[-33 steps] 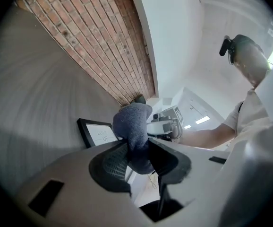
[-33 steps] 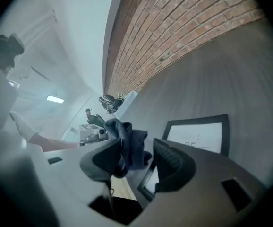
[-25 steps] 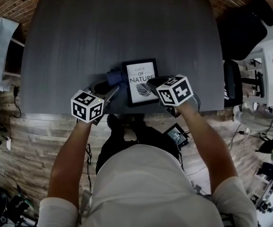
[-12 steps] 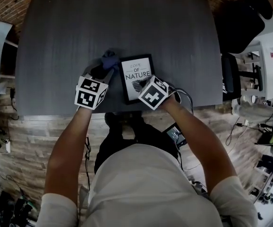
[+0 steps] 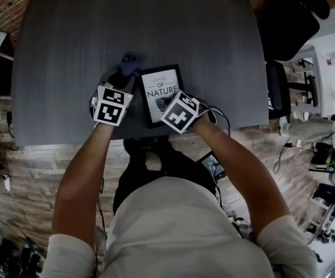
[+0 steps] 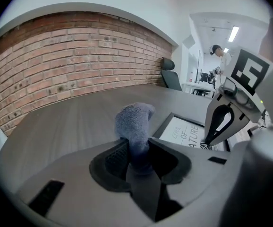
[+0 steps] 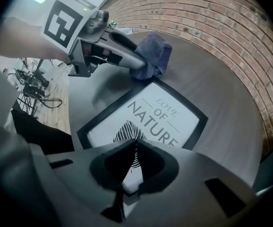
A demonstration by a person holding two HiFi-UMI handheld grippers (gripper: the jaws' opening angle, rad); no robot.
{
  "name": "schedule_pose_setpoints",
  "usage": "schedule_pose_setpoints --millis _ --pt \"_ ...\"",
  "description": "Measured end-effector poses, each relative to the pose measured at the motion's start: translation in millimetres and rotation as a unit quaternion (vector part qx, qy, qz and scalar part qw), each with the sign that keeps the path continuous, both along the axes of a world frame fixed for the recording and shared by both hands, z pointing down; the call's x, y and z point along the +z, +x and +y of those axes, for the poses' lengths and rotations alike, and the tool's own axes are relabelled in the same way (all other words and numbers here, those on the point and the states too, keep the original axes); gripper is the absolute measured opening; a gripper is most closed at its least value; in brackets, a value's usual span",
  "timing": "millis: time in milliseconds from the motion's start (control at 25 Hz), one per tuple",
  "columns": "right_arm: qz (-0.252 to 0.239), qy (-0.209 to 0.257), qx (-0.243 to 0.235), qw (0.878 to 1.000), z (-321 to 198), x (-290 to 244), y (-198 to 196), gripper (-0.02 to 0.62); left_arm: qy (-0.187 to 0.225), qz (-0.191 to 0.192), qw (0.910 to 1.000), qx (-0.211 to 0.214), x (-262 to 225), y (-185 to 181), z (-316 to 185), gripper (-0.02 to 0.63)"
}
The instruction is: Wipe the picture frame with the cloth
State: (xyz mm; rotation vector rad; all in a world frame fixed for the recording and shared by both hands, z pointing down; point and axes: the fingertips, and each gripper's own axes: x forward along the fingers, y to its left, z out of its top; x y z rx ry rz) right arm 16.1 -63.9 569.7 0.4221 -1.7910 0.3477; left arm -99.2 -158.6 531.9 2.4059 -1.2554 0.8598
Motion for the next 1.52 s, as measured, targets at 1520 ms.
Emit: schedule_pose_setpoints --millis 1520 --pt "0.017 -0.015 0.010 1.000 -2 3 -1 0.025 -0.153 0.174 0.9676 0.102 10 47 108 0.106"
